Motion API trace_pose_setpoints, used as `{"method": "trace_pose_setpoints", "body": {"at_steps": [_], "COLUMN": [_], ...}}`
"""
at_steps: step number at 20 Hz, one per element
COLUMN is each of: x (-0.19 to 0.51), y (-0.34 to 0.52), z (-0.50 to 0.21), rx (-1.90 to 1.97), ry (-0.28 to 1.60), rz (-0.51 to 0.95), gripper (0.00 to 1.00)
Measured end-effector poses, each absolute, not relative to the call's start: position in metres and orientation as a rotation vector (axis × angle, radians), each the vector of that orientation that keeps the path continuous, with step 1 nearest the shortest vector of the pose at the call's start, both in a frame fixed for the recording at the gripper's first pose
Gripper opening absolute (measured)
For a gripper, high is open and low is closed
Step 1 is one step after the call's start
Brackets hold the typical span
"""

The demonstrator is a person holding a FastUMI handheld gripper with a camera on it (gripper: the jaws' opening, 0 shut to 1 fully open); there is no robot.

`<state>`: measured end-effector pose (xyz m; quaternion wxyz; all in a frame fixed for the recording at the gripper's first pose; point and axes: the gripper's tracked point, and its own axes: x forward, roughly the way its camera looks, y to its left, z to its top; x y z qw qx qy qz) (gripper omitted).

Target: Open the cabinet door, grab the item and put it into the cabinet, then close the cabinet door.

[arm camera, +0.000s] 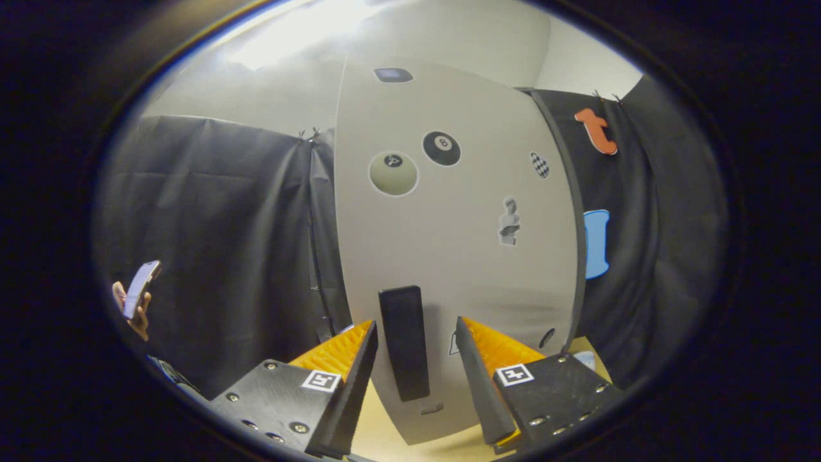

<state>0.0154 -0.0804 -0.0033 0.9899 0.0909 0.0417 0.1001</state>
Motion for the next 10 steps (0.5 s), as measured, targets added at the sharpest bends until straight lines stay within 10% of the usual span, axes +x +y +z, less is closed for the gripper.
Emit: {"method": "trace_pose_setpoints", "body": {"at_steps": [10], "x": [0.053], "y": [-0.030], "z": [-0.011], "rx": [0.142], "ry": [0.092], "rz": [0.288], "gripper": [0.73]}}
